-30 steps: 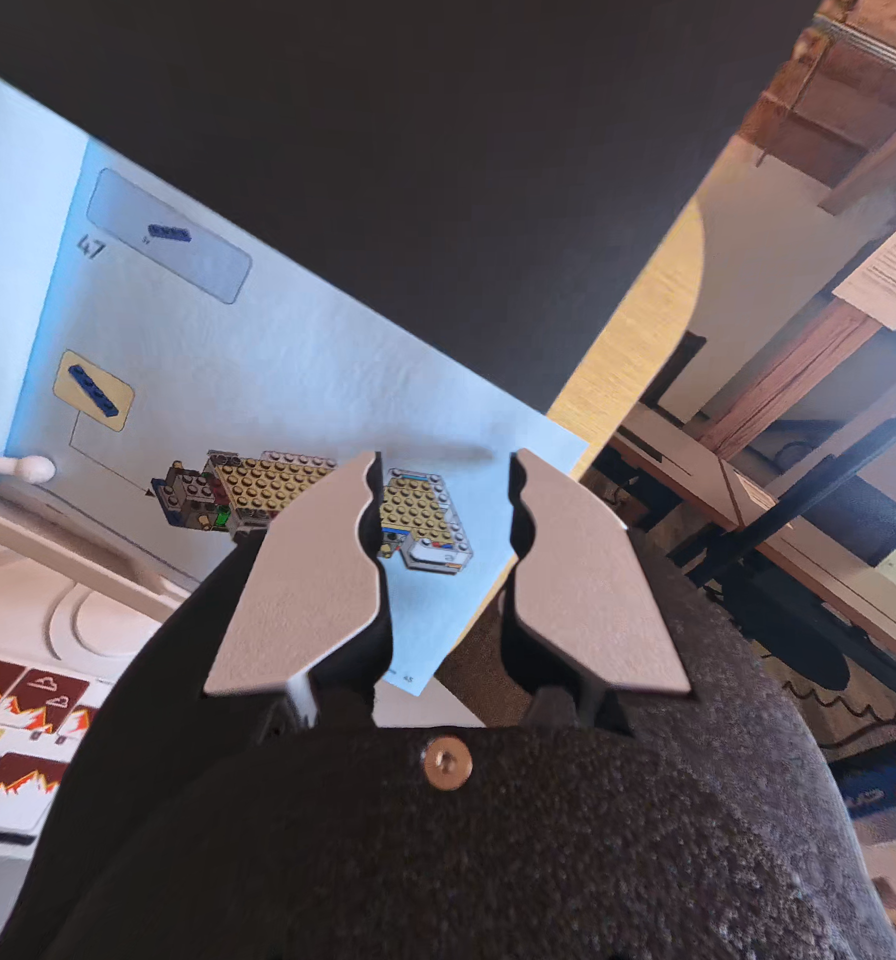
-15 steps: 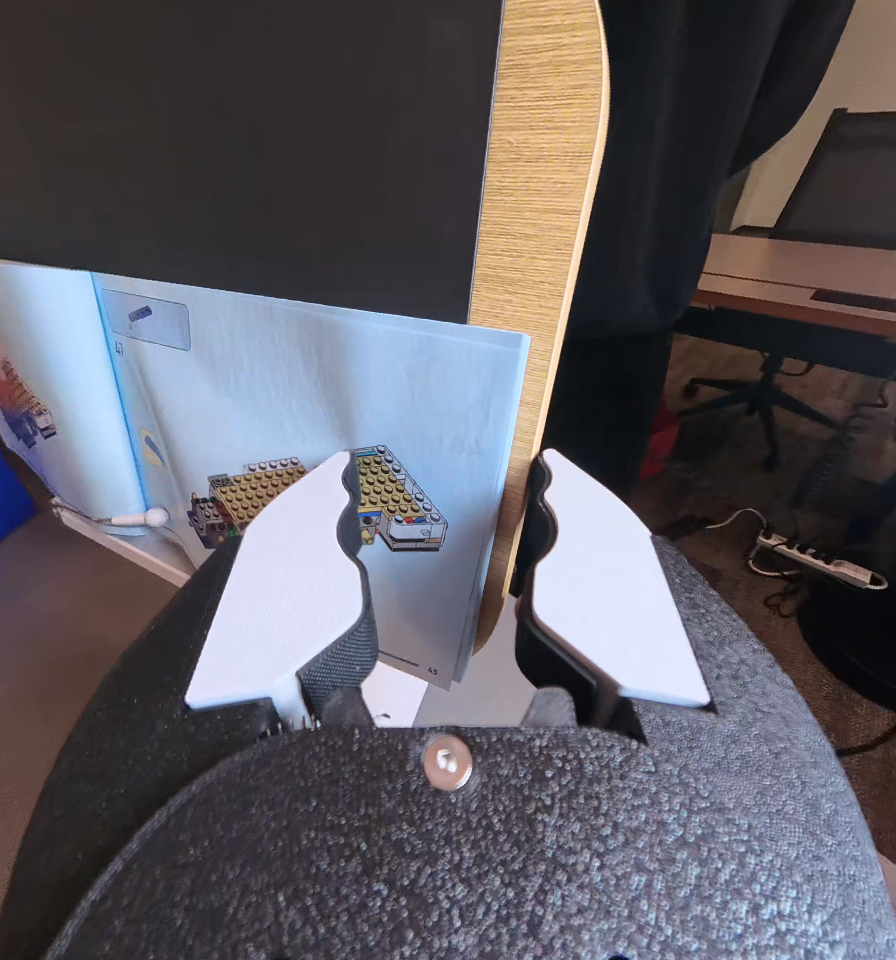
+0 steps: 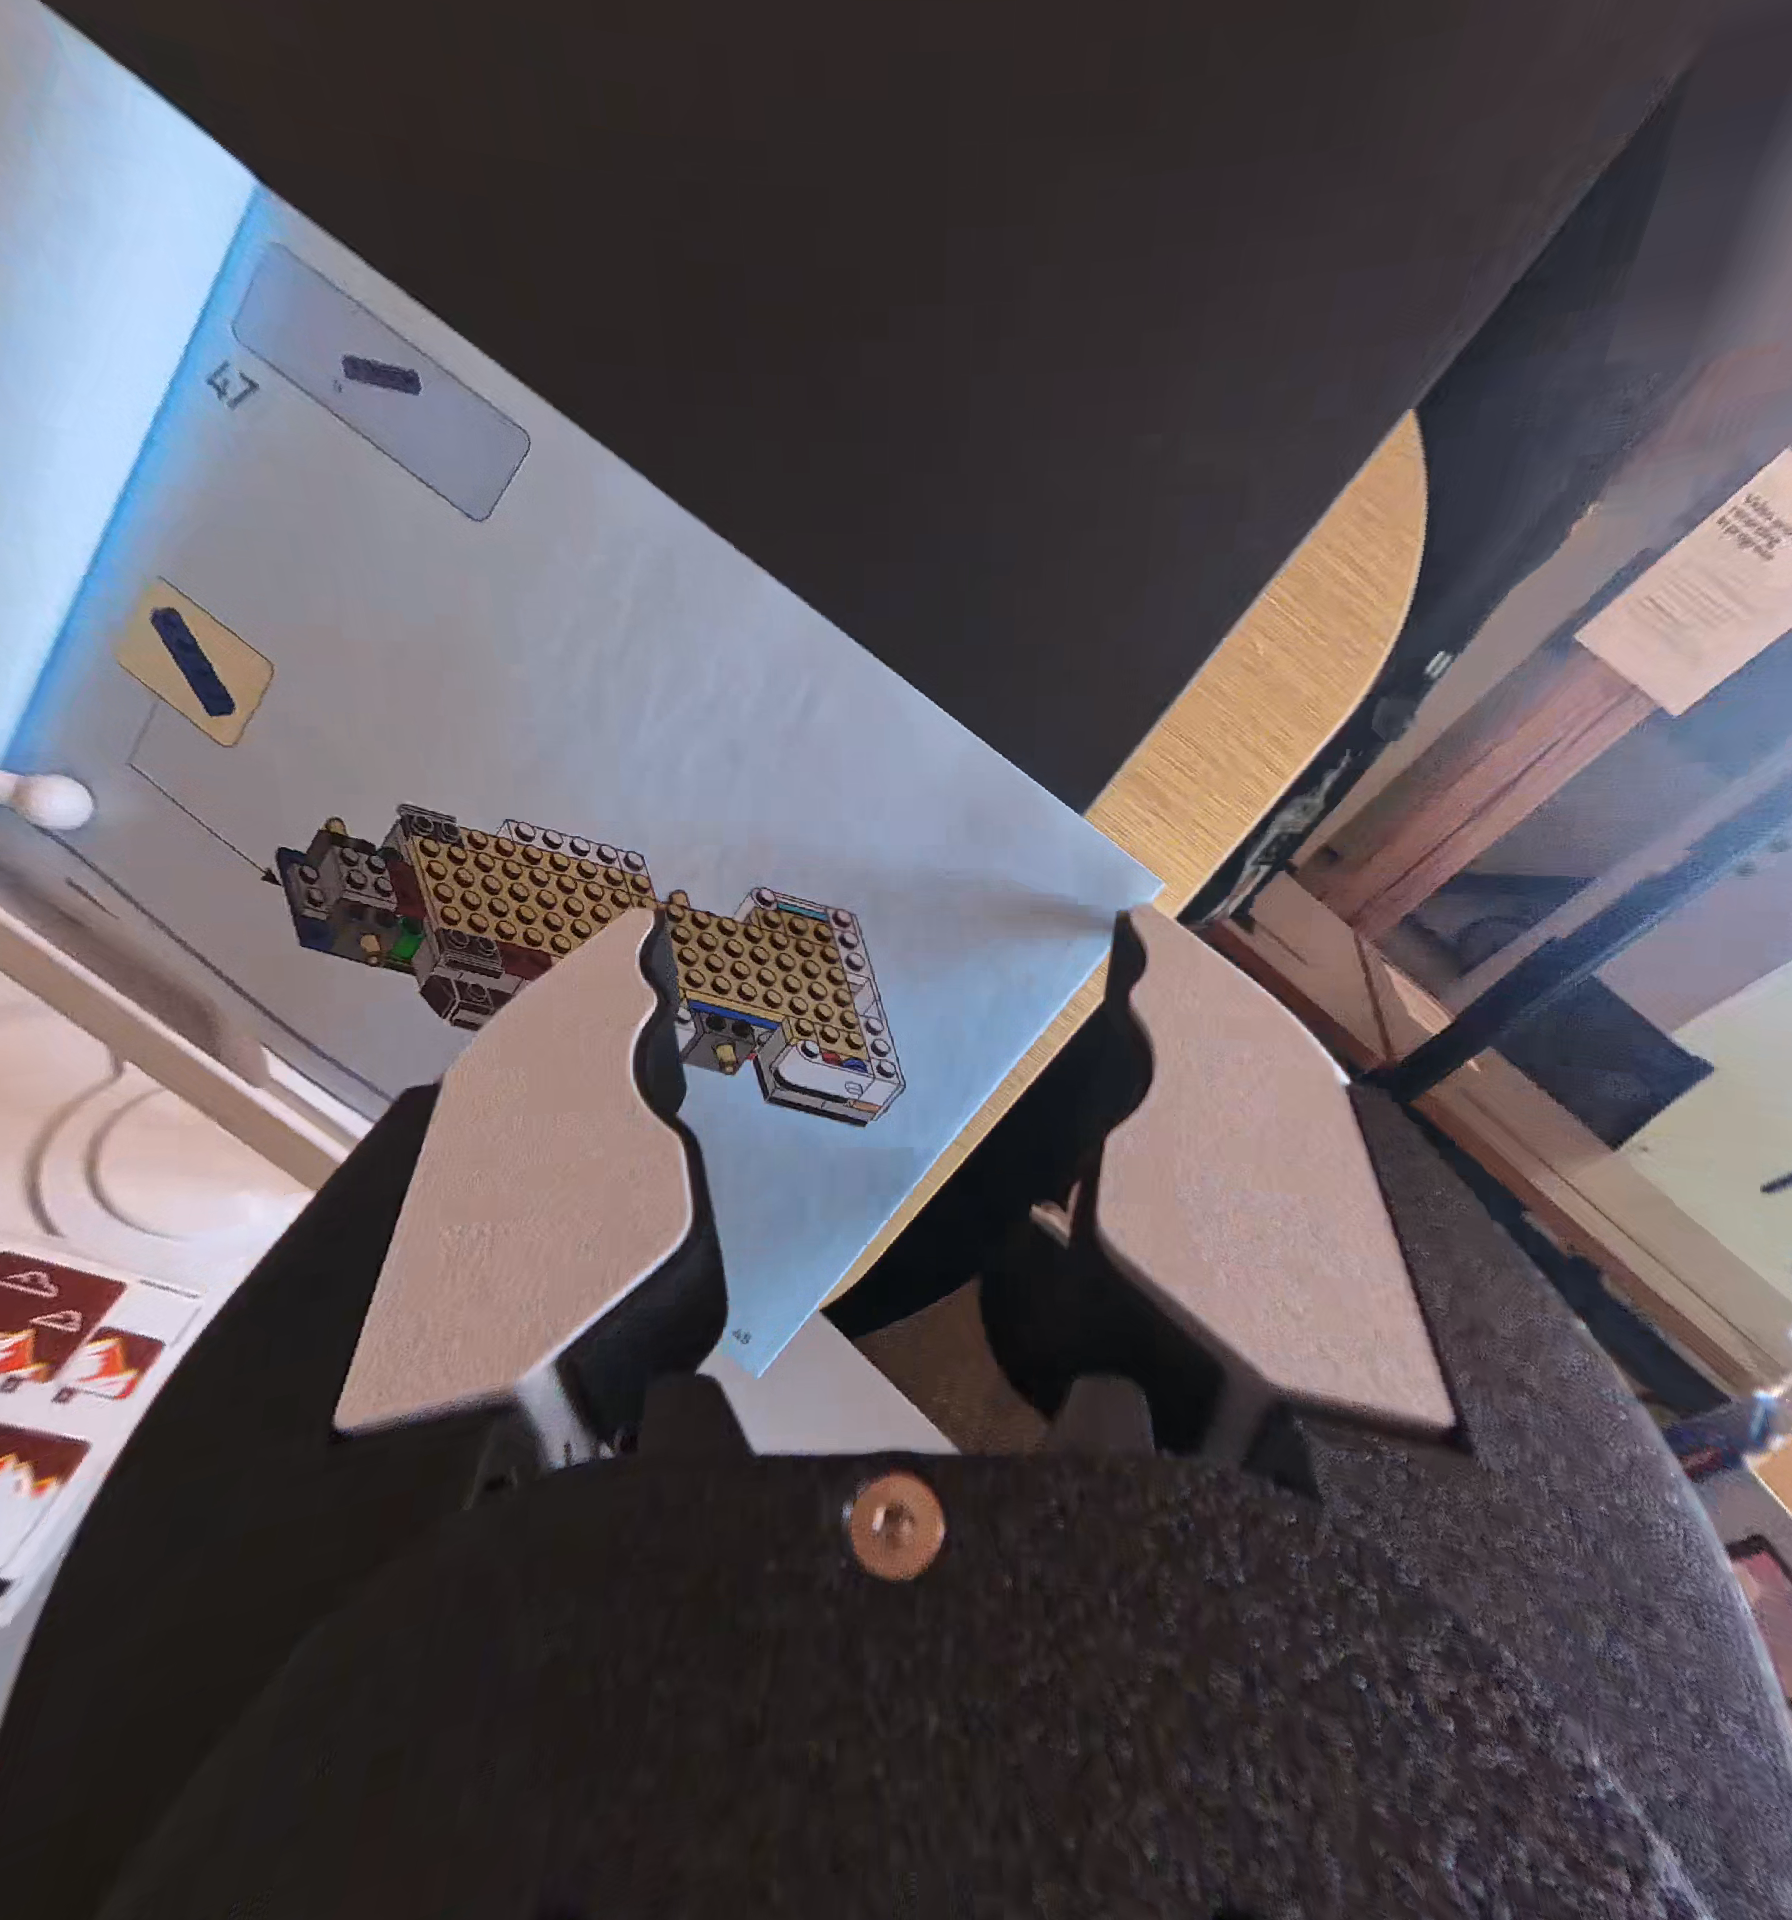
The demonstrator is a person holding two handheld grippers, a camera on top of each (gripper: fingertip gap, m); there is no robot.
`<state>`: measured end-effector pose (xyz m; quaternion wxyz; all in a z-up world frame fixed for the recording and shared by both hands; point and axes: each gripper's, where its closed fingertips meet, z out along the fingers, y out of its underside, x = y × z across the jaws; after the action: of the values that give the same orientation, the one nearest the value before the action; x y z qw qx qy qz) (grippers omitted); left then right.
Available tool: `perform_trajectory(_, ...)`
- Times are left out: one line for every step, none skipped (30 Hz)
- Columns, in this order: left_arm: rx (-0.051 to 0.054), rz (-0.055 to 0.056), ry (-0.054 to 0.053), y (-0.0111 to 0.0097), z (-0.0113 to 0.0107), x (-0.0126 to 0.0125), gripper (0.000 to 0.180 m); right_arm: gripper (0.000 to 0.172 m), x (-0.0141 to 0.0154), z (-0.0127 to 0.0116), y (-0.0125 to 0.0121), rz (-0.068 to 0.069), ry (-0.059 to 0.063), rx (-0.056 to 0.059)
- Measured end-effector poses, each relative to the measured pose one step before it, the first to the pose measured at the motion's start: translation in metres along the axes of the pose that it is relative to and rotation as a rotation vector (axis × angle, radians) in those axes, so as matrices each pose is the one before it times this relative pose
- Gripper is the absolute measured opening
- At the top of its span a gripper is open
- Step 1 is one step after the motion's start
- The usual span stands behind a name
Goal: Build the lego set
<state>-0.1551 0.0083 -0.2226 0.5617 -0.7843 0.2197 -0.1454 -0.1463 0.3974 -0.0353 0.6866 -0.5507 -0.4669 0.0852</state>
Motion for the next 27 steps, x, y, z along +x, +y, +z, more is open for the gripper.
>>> perform_trajectory(-0.0032, 0.0077, -0.0070, 0.00031, -0.00001, -0.00044, 0.000, 0.081, -0.00069, 0.00424, 0.00166, -0.0073, 0.0115, -0.0062)
perform_trajectory(-0.0028, 0.0054, -0.0042, 0.00038, -0.00001, -0.00022, 0.000, 0.081, -0.00032, 0.00253, -0.00011, -0.0027, 0.0085, 0.0056)
perform_trajectory(-0.0026, 0.0042, -0.0025, 0.00025, -0.00002, 0.00009, 0.000, 0.078, -0.00098, 0.00106, -0.00027, 0.0051, -0.0006, 0.0046)
perform_trajectory(-0.0006, 0.0035, -0.0029, 0.00007, -0.00010, -0.00014, 0.000, 0.074, -0.00075, 0.00018, -0.00029, 0.0123, -0.0013, 0.0027)
perform_trajectory(0.0007, 0.0025, -0.0006, -0.00005, -0.00010, 0.00007, 0.000, 0.070, -0.00114, 0.00009, -0.00008, 0.0080, -0.0040, 0.0012)
perform_trajectory(-0.0005, 0.0004, 0.0016, 0.00023, 0.00011, 0.00013, 0.000, 0.065, -0.00146, 0.00016, 0.00000, 0.0023, -0.0074, 0.0011)
perform_trajectory(-0.0017, -0.0012, 0.0026, 0.00037, 0.00039, 0.00019, 0.000, 0.064, -0.00032, 0.00007, 0.00003, 0.0011, -0.0023, 0.0010)
perform_trajectory(-0.0011, -0.0024, 0.0037, 0.00043, 0.00037, 0.00025, 0.000, 0.060, 0.00039, -0.00030, -0.00005, 0.0008, -0.0004, 0.0011)
perform_trajectory(-0.0002, -0.0018, 0.0033, 0.00012, 0.00034, 0.00028, 0.000, 0.052, 0.00057, -0.00076, -0.00033, 0.0032, -0.0028, 0.0011)
perform_trajectory(0.0009, 0.0007, 0.0002, -0.00019, -0.00005, 0.00002, 0.000, 0.043, -0.00019, -0.00114, -0.00021, 0.0067, -0.0079, -0.0009)
perform_trajectory(0.0021, 0.0015, -0.0021, -0.00036, -0.00021, -0.00032, 0.000, 0.034, -0.00177, -0.00154, -0.00008, 0.0074, -0.0171, -0.0034)
perform_trajectory(0.0032, -0.0006, -0.0025, -0.00069, -0.00046, -0.00045, 0.000, 0.024, -0.00248, -0.00269, -0.00111, 0.0075, -0.0190, 0.0031)
perform_trajectory(0.0056, -0.0012, -0.0022, -0.00120, -0.00064, -0.00045, 0.000, 0.019, -0.00084, -0.00418, -0.00253, 0.0069, -0.0058, 0.0130)
perform_trajectory(0.0077, -0.0006, -0.0060, -0.00167, -0.00085, -0.00107, 0.000, 0.018, -0.00094, -0.00562, -0.00322, 0.0017, -0.0041, 0.0155)
perform_trajectory(0.0085, -0.0026, -0.0090, -0.00206, -0.00086, -0.00170, 0.000, 0.015, -0.00314, -0.00684, -0.00304, 0.0012, -0.0206, 0.0134)
perform_trajectory(0.0096, -0.0042, -0.0124, -0.00297, -0.00069, -0.00235, 0.000, 0.013, -0.00532, -0.00753, -0.00296, 0.0070, -0.0342, 0.0146)
perform_trajectory(0.0112, -0.0013, -0.0153, -0.00446, -0.00009, -0.00355, 0.001, 0.010, -0.00684, -0.00792, -0.00337, 0.0114, -0.0406, 0.0220)
perform_trajectory(0.0074, 0.0081, -0.0203, -0.00628, 0.00104, -0.00532, 0.003, 0.008, -0.00703, -0.00742, -0.00268, 0.0108, -0.0373, 0.0182)
perform_trajectory(0.0000, 0.0226, -0.0267, -0.00896, 0.00305, -0.00775, 0.006, 0.007, -0.00601, -0.00568, -0.00141, 0.0056, -0.0272, 0.0053)
perform_trajectory(-0.0011, 0.0342, -0.0328, -0.01303, 0.00502, -0.00974, 0.009, 0.007, -0.00513, -0.00408, -0.00166, 0.0002, -0.0203, 0.0020)
perform_trajectory(-0.0018, 0.0596, -0.0333, -0.01697, 0.00775, -0.01156, 0.011, 0.007, -0.00427, -0.00272, -0.00293, 0.0022, -0.0181, 0.0048)
perform_trajectory(-0.0060, 0.0817, -0.0575, -0.01835, 0.01088, -0.01736, 0.013, 0.007, -0.00390, -0.00153, -0.00355, 0.0074, -0.0201, 0.0025)
perform_trajectory(-0.0118, 0.0950, -0.0704, -0.01676, 0.01470, -0.02163, 0.013, 0.007, -0.00366, -0.00049, -0.00362, 0.0111, -0.0232, -0.0027)
perform_trajectory(-0.0257, 0.0855, -0.0576, -0.01233, 0.01870, -0.02118, 0.013, 0.007, -0.00222, -0.00001, -0.00321, 0.0117, -0.0162, -0.0066)
perform_trajectory(-0.0124, 0.0482, -0.0307, -0.01136, 0.02097, -0.01769, 0.013, 0.007, -0.00064, 0.00009, -0.00268, 0.0111, -0.0086, -0.0088)
perform_trajectory(-0.0138, 0.0296, -0.0133, -0.00843, 0.02220, -0.01523, 0.011, 0.007, -0.00083, 0.00007, -0.00173, 0.0123, -0.0126, -0.0115)
perform_trajectory(-0.0518, 0.0384, -0.0276, -0.00056, 0.02329, -0.01673, 0.012, 0.007, -0.00069, -0.00034, -0.00083, 0.0153, -0.0134, -0.0107)
